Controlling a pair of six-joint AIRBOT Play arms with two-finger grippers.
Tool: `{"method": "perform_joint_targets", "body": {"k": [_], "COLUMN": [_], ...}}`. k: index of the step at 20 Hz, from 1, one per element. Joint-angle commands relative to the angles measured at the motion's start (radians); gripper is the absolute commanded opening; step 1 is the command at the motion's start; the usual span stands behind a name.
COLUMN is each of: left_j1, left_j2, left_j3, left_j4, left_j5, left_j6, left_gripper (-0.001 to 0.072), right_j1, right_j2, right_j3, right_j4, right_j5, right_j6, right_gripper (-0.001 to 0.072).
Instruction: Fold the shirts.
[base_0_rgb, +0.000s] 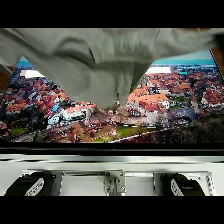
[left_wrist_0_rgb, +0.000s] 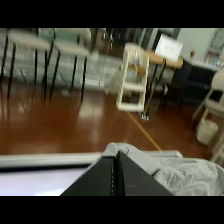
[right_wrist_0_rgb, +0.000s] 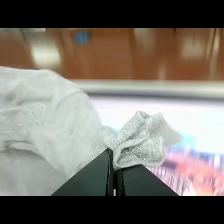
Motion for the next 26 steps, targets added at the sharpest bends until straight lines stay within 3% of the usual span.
{"method": "perform_joint_targets", "body": {"k": [1,6,11,13,16,18,23,26], "left_j1": [0.006,0.005,0.005,0.005,0.005,0.005,-0.013,-0.07], "left_j2": [0.034,0.046,0.048,0.044,0.025,0.003,-0.113,-0.2], "left_j3": [0.2,0.194,0.015,-0.129,-0.356,-0.481,-0.78,-0.953], "left_j4": [0.114,0.319,0.383,0.383,0.377,0.348,0.084,0.047], "left_j5": [-0.034,-0.355,-0.459,-0.451,-0.376,-0.314,-0.271,-0.27], "left_j6": [-0.071,-0.113,-0.078,-0.038,-0.023,-0.024,-0.023,-0.019], "left_gripper": [0.0027,0.0028,0.0028,0.0028,0.0028,0.0028,0.0028,0.0028], "right_j1": [0.001,0.001,0.001,0.001,0.001,0.001,0.102,0.177], "right_j2": [0.034,0.058,-0.02,-0.109,-0.289,-0.418,-0.728,-0.896], "right_j3": [0.209,0.23,0.23,0.23,0.231,0.231,0.231,0.23], "right_j4": [-0.008,-0.106,-0.11,-0.08,0.066,0.172,0.214,0.203], "right_j5": [0.046,0.208,0.288,0.182,-0.206,-0.36,-0.443,-0.415], "right_j6": [-0.001,0.024,0.085,0.054,0.018,0.018,0.018,0.023], "right_gripper": [0.0049,0.0049,0.0049,0.0049,0.0049,0.0049,0.0049,0.005]}}
